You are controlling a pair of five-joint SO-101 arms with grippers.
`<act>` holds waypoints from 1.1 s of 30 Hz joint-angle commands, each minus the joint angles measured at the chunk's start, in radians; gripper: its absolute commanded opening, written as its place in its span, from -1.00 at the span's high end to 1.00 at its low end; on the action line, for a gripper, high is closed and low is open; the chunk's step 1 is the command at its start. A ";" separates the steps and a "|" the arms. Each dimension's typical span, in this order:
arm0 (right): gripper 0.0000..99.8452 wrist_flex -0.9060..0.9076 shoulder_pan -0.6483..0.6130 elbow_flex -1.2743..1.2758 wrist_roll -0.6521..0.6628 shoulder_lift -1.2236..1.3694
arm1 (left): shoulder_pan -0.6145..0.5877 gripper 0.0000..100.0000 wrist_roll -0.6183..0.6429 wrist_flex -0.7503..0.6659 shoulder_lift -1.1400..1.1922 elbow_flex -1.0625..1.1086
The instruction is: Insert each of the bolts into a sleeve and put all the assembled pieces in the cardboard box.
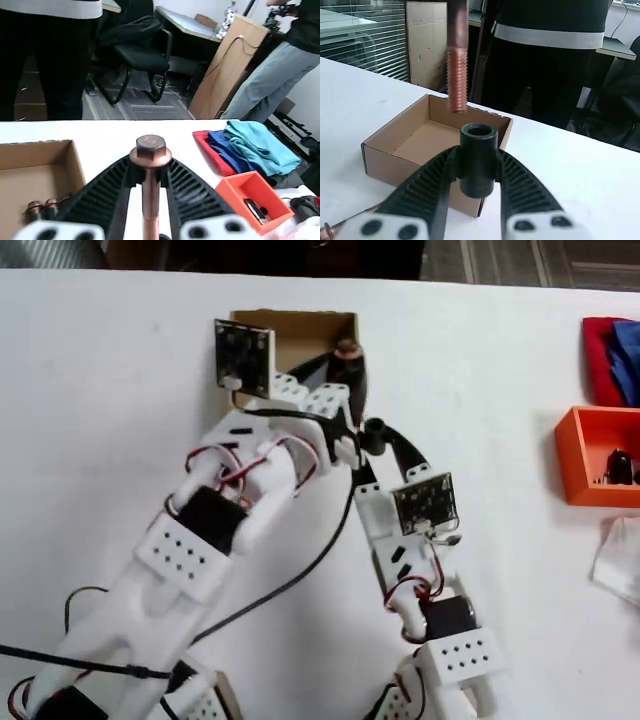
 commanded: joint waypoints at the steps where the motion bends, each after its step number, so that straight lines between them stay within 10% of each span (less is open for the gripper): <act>1: 0.96 -0.027 -0.005 -0.009 0.008 0.002 | 0.017 0.95 0.008 -0.023 -0.002 -0.054; 33: 0.96 -0.027 -0.001 -0.006 0.006 0.001 | 0.057 0.95 0.008 -0.034 0.098 0.022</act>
